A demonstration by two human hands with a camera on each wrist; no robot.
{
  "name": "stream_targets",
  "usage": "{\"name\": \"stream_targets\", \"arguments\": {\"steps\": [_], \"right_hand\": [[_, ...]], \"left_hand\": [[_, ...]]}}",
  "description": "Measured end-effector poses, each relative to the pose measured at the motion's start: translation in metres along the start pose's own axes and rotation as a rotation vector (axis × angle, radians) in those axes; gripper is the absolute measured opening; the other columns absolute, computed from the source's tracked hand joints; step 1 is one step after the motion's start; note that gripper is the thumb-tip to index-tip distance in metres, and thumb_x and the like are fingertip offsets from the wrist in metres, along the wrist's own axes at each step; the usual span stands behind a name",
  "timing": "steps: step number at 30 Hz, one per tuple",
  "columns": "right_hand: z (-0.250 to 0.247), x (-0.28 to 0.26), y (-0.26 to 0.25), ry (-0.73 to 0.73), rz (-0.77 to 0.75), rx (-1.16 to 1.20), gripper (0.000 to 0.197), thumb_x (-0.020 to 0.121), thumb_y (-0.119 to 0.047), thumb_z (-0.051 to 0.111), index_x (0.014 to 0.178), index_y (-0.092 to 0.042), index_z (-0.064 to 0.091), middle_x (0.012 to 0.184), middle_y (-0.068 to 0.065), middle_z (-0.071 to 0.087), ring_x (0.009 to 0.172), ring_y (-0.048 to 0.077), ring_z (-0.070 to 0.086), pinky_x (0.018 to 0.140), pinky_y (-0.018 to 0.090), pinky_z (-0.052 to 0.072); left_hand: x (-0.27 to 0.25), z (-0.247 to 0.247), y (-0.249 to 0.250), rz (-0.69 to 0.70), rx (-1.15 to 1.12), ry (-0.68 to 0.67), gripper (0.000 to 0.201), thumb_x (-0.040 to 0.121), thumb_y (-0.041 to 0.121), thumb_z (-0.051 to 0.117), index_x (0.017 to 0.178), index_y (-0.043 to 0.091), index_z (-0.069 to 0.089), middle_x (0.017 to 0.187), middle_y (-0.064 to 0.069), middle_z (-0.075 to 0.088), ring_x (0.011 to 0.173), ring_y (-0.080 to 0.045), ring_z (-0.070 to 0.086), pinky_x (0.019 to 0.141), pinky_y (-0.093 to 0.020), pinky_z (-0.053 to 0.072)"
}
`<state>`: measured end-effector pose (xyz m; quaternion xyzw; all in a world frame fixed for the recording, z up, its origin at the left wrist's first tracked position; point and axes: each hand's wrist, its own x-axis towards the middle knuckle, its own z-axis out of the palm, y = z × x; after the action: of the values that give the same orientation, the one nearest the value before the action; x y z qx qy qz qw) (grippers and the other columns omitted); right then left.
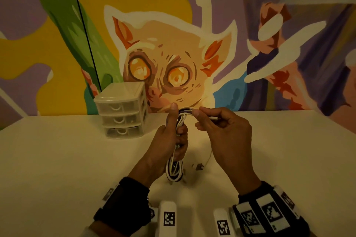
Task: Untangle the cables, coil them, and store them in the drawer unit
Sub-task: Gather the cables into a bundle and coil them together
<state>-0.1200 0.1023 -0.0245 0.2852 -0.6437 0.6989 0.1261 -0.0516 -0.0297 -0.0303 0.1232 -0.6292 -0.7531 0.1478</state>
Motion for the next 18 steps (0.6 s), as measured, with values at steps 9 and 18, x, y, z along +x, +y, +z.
{"name": "stream_targets", "arguments": {"steps": [9,18], "right_hand": [[0.003,-0.006,0.002,-0.081,-0.116,-0.147,0.019,0.091,-0.036,0.079,0.11,-0.039,0.075,0.101,-0.025,0.075,0.1,-0.008,0.069,0.085,0.007,0.052],[0.013,-0.015,0.01,-0.151,0.033,-0.029,0.018,0.089,-0.034,0.081,0.105,-0.041,0.078,0.092,-0.027,0.078,0.092,-0.008,0.073,0.079,0.003,0.052]], "left_hand": [[0.004,0.005,-0.006,0.211,-0.002,0.151,0.069,0.097,0.074,0.034,0.121,0.022,0.074,0.11,-0.006,0.083,0.107,-0.021,0.079,0.107,-0.049,0.056],[0.002,0.006,-0.012,0.294,0.059,0.297,0.063,0.104,0.066,0.038,0.089,0.016,0.076,0.075,-0.007,0.076,0.073,-0.019,0.074,0.077,-0.04,0.061]]}}
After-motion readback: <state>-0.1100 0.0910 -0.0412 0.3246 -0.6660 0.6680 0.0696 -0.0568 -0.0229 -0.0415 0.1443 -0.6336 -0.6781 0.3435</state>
